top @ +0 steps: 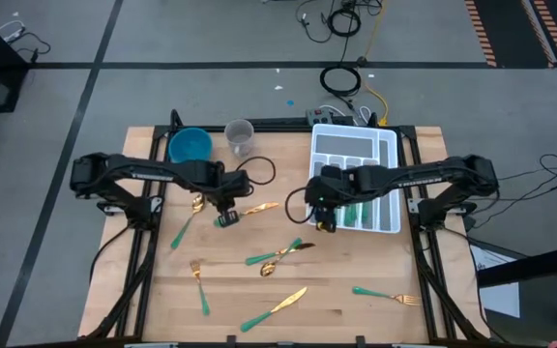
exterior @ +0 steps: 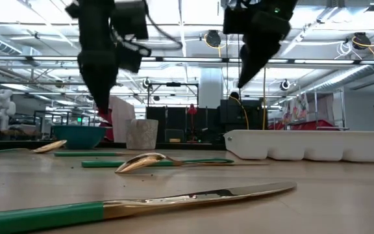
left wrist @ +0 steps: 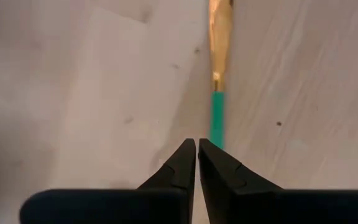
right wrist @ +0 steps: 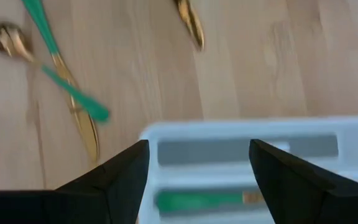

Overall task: Sort silverware
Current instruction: Put the green table knife into the white cutlery tray

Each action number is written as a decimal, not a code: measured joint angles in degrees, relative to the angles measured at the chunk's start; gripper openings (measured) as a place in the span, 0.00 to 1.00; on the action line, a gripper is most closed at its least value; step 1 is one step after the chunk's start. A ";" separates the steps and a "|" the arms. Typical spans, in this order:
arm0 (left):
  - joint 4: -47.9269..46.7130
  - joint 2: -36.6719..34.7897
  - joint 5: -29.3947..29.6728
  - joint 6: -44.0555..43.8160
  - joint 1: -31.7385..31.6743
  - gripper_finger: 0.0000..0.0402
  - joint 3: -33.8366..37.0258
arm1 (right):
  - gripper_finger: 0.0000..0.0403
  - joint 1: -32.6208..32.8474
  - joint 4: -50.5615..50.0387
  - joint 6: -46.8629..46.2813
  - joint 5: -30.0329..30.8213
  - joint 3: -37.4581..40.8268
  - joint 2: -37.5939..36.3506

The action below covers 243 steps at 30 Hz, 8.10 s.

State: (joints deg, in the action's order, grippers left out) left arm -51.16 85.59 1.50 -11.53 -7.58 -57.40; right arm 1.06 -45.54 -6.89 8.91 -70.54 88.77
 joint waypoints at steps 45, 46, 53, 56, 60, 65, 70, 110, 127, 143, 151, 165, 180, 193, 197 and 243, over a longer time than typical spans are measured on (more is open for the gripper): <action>14.44 8.54 -10.47 -9.14 -0.23 0.44 5.02 | 0.67 0.15 -36.63 -18.19 3.80 0.00 -39.24; 14.45 8.54 -10.43 -9.23 -0.24 0.44 5.02 | 0.67 0.15 -37.03 -18.57 4.12 0.00 -39.99; 11.22 9.43 -9.49 -5.99 -0.41 0.45 5.00 | 0.67 0.15 -37.65 -19.02 4.79 0.02 -41.99; 9.89 11.23 -9.64 -2.86 -0.74 0.45 4.96 | 0.67 0.15 -37.62 -18.86 4.79 0.02 -42.00; 9.94 13.32 -9.83 -0.34 -0.76 0.45 4.66 | 0.67 0.15 -37.53 -18.87 4.79 0.04 -42.00; 9.77 15.82 -8.61 4.73 -0.65 0.45 4.39 | 0.67 0.15 -37.51 -19.46 4.71 0.04 -42.00; 10.55 17.48 -7.89 6.49 -0.71 0.35 4.10 | 0.67 0.15 -37.47 -20.94 4.58 0.04 -42.00; 6.62 12.95 -16.26 -3.17 4.51 0.21 -7.85 | 0.67 0.16 -37.19 -19.80 7.23 0.04 -43.18; 7.20 20.80 -6.98 -6.02 7.98 0.36 -7.85 | 0.67 0.16 -37.09 -18.86 7.53 0.04 -43.18; 6.39 20.80 -5.84 -4.20 7.23 0.36 -8.94 | 0.67 0.17 -37.09 -19.24 7.50 0.04 -43.51; 8.28 25.41 -5.55 -3.32 7.18 0.36 -9.34 | 0.67 0.17 -37.07 -19.46 7.34 0.04 -43.55; 8.98 27.84 -11.11 0.94 5.43 0.05 -9.53 | 0.67 0.17 -37.07 -19.68 7.32 0.04 -43.77; 5.41 20.51 -12.16 -1.64 5.57 0.00 -8.80 | 0.67 0.17 -36.94 -19.42 7.57 0.04 -44.87; 0.19 7.63 -6.56 -7.87 7.49 0.00 -8.99 | 0.67 0.16 -20.11 -12.20 4.58 11.57 -35.54; -1.07 -3.20 -0.63 -12.78 8.99 0.00 -9.10 | 0.67 0.17 -3.66 -8.92 -2.37 16.97 -28.03; -32.54 -37.31 17.12 -23.78 14.74 0.18 -9.16 | 0.67 0.17 9.72 20.18 -12.22 -48.46 54.29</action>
State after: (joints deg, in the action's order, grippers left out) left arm -83.70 48.28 18.62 -35.31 7.16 -66.57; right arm 1.23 -35.82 13.29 -3.32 -119.00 143.06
